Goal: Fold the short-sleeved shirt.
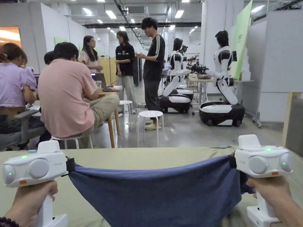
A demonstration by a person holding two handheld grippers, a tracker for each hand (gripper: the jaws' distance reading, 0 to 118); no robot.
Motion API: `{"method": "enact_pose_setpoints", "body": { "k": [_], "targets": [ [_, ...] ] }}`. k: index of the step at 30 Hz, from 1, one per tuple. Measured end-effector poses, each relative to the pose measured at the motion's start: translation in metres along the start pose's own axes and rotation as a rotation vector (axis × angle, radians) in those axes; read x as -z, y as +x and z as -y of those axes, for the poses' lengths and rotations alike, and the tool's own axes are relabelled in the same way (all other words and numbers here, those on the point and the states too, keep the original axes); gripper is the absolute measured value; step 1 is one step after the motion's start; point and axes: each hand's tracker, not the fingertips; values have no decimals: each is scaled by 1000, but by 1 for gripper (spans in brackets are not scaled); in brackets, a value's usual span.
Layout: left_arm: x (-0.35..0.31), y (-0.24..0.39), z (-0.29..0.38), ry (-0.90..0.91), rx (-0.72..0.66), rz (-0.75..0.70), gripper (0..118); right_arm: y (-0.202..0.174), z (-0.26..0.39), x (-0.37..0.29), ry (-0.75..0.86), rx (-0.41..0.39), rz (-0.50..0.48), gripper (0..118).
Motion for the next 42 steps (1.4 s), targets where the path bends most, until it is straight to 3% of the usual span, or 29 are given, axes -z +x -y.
{"method": "enact_pose_setpoints", "body": {
  "k": [7,11,13,16,24,25,26,27,28,30,31,32,33,34,35,36,37,38,42],
  "targets": [
    [-73,-12,115,-110,63,23,3,-18,116,-71,-160,-74,8,9],
    [-109,-21,158,-161,38,8,3,-27,158,-104,-222,-37,1,9],
    [-121,-24,171,-176,63,9,3,-31,169,-116,-245,-12,-8,9],
    [-137,-26,187,-205,124,-20,3,-38,184,-132,-318,-36,-13,9],
    [-146,-42,206,-277,74,-34,3,-31,199,-136,-386,-54,-25,9],
    [-147,-42,206,-279,72,-34,3,-32,198,-137,-388,-43,-36,11],
    [-148,-41,205,-278,71,-34,5,-25,198,-141,-382,-29,-41,22],
    [-150,-41,203,-271,73,-30,11,-27,196,-143,-375,-26,-31,41],
    [-152,-39,202,-264,86,-32,36,-29,195,-145,-364,-25,-6,79],
    [-154,-37,197,-243,131,-55,93,-25,191,-151,-325,-23,34,118],
    [-156,-36,195,-227,150,-60,116,-26,189,-153,-299,-16,54,118],
    [-160,-34,192,-199,162,-62,118,-28,187,-157,-263,-6,78,118],
    [-163,-32,188,-177,166,-62,111,-28,186,-158,-263,4,100,117],
    [-167,-31,185,-169,167,-58,88,-27,186,-158,-284,4,91,112],
    [-170,-30,182,-168,167,-53,63,-28,185,-159,-298,6,81,99],
    [-172,-27,181,-168,172,-53,31,-31,185,-161,-304,11,62,78],
    [-174,-26,181,-167,181,-59,4,-34,186,-164,-297,15,56,32],
    [-175,-24,182,-163,198,-79,1,-36,188,-163,-296,12,58,4],
    [-180,-26,184,-174,163,-74,0,-45,193,-167,-296,-5,54,0]
  ]
}}
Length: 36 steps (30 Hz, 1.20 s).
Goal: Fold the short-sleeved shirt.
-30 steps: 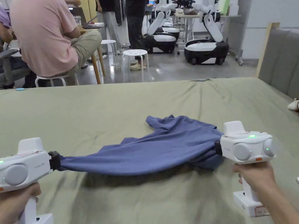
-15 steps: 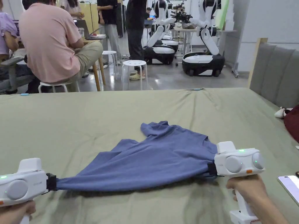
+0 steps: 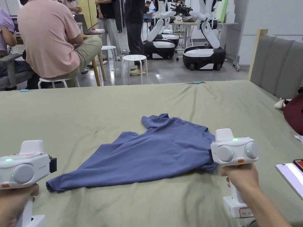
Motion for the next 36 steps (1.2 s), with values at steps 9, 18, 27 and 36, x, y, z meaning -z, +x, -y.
{"method": "enact_pose_setpoints", "body": {
  "k": [9,18,27,36],
  "targets": [
    [32,-24,13,-158,-126,-5,78,-2,3,-6,0,1,-57,0],
    [60,-18,37,-213,-124,10,74,-5,10,3,-29,-16,-65,0],
    [55,-2,31,-223,-98,59,3,-5,17,10,-58,-18,-71,0],
    [32,10,-41,-82,-79,111,3,-6,-1,19,-39,-34,-77,0]
  ]
}}
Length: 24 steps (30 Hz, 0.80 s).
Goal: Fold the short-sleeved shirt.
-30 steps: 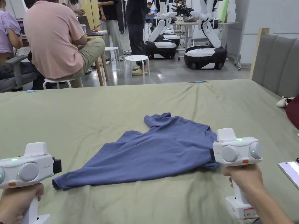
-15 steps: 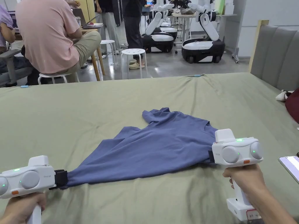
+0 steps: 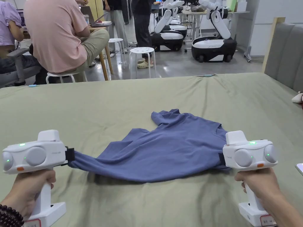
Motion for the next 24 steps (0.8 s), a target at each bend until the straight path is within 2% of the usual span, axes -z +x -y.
{"method": "enact_pose_setpoints", "body": {
  "k": [7,9,11,13,14,16,19,24],
  "targets": [
    [19,34,-34,13,45,20,3,1,-51,24,23,-39,-50,0],
    [30,45,-38,23,49,37,3,3,-75,41,11,-65,-82,8],
    [45,51,-40,41,20,102,3,3,-101,64,15,-77,-110,47],
    [59,57,-40,28,-7,138,3,8,-126,96,22,-63,-122,98],
    [66,60,-39,25,-3,132,3,9,-140,115,14,-60,-132,109],
    [76,64,-35,16,-10,121,3,16,-166,151,-22,-87,-143,105],
    [91,66,-28,4,-22,123,3,11,-198,204,-81,-185,-152,97],
    [106,63,-20,-16,-65,125,3,11,-226,264,-122,-336,-141,97]
  ]
}}
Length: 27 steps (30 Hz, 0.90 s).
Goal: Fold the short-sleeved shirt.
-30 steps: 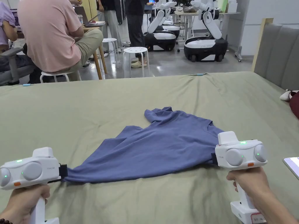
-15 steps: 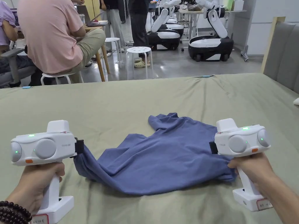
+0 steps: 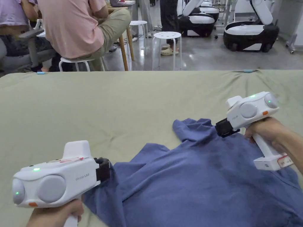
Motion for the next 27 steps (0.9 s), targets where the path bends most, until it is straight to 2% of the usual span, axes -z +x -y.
{"method": "enact_pose_setpoints", "body": {
  "k": [4,5,6,7,8,9,10,11,14,16,18,21,23,25,27],
  "targets": [
    [2,-3,0,5,0,-12,3,3,-7,33,-51,-22,-49,96],
    [2,-4,1,8,7,-13,3,1,-5,40,-79,-23,-55,93],
    [1,-8,1,15,14,-12,3,-4,0,46,-129,-20,-61,85],
    [0,-9,1,17,15,-13,3,-7,4,45,-114,23,-134,66],
    [0,-9,1,14,18,-15,3,-10,2,39,-89,37,-116,53],
    [0,-10,0,13,22,-17,3,-13,2,33,-93,2,-78,45],
    [0,-11,0,14,26,-25,3,-16,4,26,-82,-43,-92,12],
    [0,-11,-2,14,32,-33,3,-19,5,20,-88,-90,-43,2],
    [-11,-5,-18,34,40,-58,3,-23,3,-7,-82,-99,-21,2],
    [-20,-2,-42,90,79,-85,3,-13,-11,-15,-13,-95,-11,2],
    [-37,1,-80,139,114,-109,3,6,-25,-51,41,-87,4,2],
    [-61,1,-142,236,141,-101,3,35,-58,-116,156,-82,141,2],
    [-78,5,-184,279,256,-146,3,64,-82,-163,217,-83,254,2],
    [-89,6,-228,317,306,-213,3,80,-103,-217,259,-68,346,2],
    [-96,5,-273,372,280,-254,3,104,-123,-255,297,-12,415,2]
  ]
}}
